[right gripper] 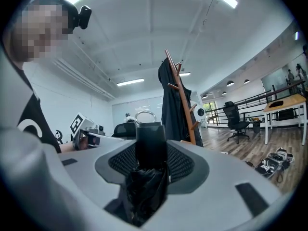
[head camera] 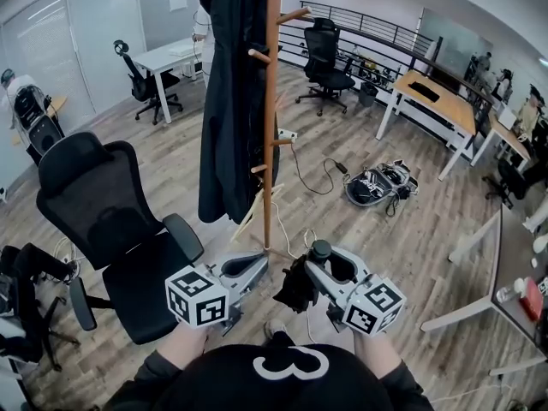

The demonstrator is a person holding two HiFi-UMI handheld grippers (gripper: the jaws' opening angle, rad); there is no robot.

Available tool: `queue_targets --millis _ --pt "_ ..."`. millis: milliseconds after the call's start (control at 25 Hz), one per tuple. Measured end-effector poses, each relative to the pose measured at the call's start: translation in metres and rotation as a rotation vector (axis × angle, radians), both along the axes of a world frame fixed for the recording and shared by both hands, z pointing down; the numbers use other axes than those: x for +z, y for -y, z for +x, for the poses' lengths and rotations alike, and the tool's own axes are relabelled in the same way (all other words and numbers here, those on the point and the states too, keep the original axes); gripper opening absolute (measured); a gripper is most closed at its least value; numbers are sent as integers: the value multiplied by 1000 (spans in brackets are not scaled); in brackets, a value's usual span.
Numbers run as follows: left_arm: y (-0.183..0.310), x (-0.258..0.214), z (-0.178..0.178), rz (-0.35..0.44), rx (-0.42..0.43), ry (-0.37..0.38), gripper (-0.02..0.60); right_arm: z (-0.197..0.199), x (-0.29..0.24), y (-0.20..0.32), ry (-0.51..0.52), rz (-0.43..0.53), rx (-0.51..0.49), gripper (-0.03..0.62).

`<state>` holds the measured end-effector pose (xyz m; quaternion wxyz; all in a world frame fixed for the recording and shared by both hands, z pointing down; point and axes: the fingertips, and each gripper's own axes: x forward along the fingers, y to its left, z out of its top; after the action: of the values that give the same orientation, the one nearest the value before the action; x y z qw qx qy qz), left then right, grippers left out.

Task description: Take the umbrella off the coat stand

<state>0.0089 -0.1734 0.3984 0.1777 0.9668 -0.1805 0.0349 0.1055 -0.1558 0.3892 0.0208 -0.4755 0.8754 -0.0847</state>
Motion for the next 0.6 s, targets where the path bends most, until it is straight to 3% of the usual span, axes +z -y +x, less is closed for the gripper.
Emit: queue_targets --millis 600 --pt "-28 4 -11 0 0 5 17 -18 5 -31 2 18 -25 201"
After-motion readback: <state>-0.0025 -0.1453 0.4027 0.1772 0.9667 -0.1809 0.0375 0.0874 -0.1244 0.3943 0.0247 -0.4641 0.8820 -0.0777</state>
